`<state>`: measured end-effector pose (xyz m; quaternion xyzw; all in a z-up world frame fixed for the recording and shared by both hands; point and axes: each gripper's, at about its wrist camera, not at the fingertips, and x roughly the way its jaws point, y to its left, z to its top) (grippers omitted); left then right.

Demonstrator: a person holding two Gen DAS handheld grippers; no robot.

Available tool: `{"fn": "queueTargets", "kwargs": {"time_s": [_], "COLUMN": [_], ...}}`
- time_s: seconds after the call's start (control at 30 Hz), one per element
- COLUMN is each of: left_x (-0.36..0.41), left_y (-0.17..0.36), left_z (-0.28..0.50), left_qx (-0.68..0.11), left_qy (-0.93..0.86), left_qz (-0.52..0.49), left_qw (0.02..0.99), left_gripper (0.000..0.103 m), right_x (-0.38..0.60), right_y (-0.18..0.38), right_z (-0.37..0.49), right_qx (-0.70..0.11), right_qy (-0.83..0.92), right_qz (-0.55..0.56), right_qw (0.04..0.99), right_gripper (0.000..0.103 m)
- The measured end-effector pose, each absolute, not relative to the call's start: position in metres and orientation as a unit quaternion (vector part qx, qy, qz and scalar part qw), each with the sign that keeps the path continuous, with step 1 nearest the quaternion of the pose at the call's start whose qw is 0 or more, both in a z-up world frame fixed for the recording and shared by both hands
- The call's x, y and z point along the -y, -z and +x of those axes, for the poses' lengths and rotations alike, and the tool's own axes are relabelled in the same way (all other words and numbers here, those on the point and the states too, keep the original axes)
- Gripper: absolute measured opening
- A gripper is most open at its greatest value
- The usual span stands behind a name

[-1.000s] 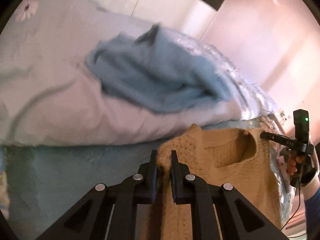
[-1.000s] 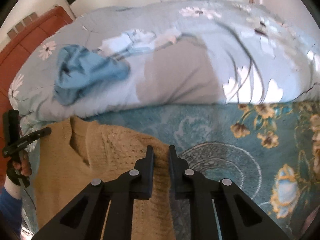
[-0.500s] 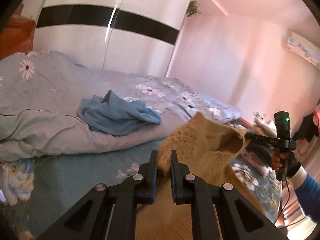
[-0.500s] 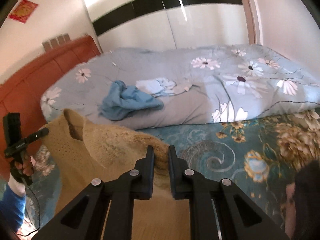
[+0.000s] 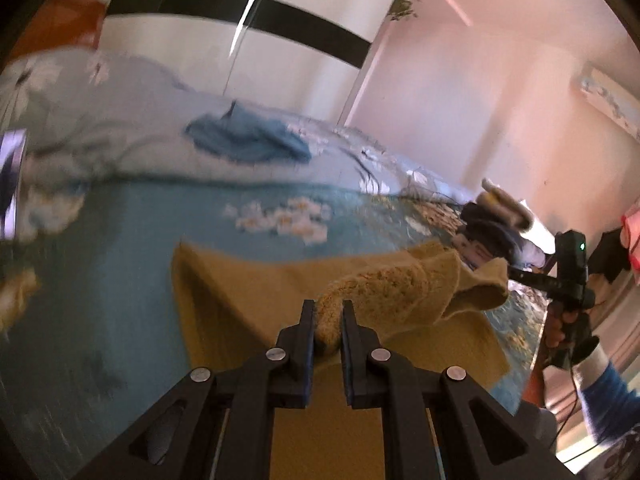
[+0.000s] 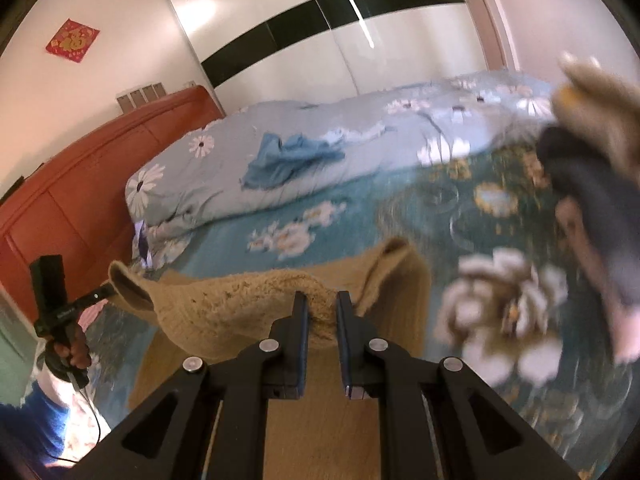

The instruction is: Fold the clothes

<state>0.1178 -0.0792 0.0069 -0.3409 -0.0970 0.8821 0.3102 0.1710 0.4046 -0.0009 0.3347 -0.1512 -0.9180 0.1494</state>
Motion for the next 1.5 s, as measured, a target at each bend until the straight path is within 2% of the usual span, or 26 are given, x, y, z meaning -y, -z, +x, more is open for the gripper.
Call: {"fn": "queueTargets", "kwargs": {"time_s": [0.33, 0.5, 0.7, 0.73, 0.77, 0.8, 0.83, 0.9, 0.97, 1.1, 1.2, 1.3, 1.5], "left_x": [0.077, 0.079, 0.101, 0.107, 0.112, 0.118, 0.123, 0.126, 0.128, 0.124, 0.117, 0.113, 0.112], "left_y": [0.048, 0.052, 0.035, 0.032, 0.029, 0.027, 0.024, 0.035, 0.052, 0.076, 0.086, 0.089, 0.092], "left_z": [0.157, 0.164, 0.163, 0.161, 0.159, 0.157, 0.155, 0.142, 0.13, 0.113, 0.102, 0.092, 0.068], "left_qx": [0.088, 0.096, 0.136, 0.147, 0.159, 0.17, 0.181, 0.199, 0.23, 0.265, 0.278, 0.278, 0.297], "left_qy": [-0.861, -0.854, -0.862, -0.865, -0.868, -0.87, -0.872, -0.866, -0.849, -0.821, -0.808, -0.806, -0.796], "left_qz": [-0.416, -0.429, -0.418, -0.413, -0.409, -0.404, -0.4, -0.418, -0.439, -0.467, -0.48, -0.48, -0.482], "left_qw": [0.28, 0.277, 0.252, 0.243, 0.234, 0.225, 0.216, 0.189, 0.182, 0.194, 0.199, 0.205, 0.214], "left_gripper": [0.012, 0.018, 0.034, 0.043, 0.052, 0.054, 0.055, 0.055, 0.055, 0.056, 0.064, 0.069, 0.068], "right_x": [-0.4, -0.396, -0.394, -0.397, -0.401, -0.405, -0.411, -0.422, -0.434, -0.451, -0.454, -0.445, -0.431], "right_y": [0.066, 0.076, 0.068, 0.066, 0.064, 0.062, 0.063, 0.066, 0.074, 0.094, 0.107, 0.109, 0.108], "right_z": [0.219, 0.225, 0.236, 0.239, 0.241, 0.244, 0.242, 0.238, 0.232, 0.218, 0.205, 0.19, 0.152], "right_qx": [0.168, 0.157, 0.136, 0.144, 0.154, 0.164, 0.182, 0.22, 0.265, 0.35, 0.389, 0.39, 0.375], "right_qy": [0.89, 0.885, 0.884, 0.884, 0.884, 0.883, 0.881, 0.876, 0.864, 0.833, 0.813, 0.81, 0.81], "right_qz": [0.402, 0.422, 0.433, 0.43, 0.428, 0.425, 0.423, 0.42, 0.418, 0.418, 0.421, 0.422, 0.434], "right_qw": [0.13, 0.118, 0.11, 0.109, 0.108, 0.108, 0.104, 0.094, 0.089, 0.096, 0.105, 0.116, 0.125], "right_gripper": [0.012, 0.012, 0.016, 0.016, 0.02, 0.024, 0.034, 0.046, 0.052, 0.057, 0.058, 0.058, 0.061]}}
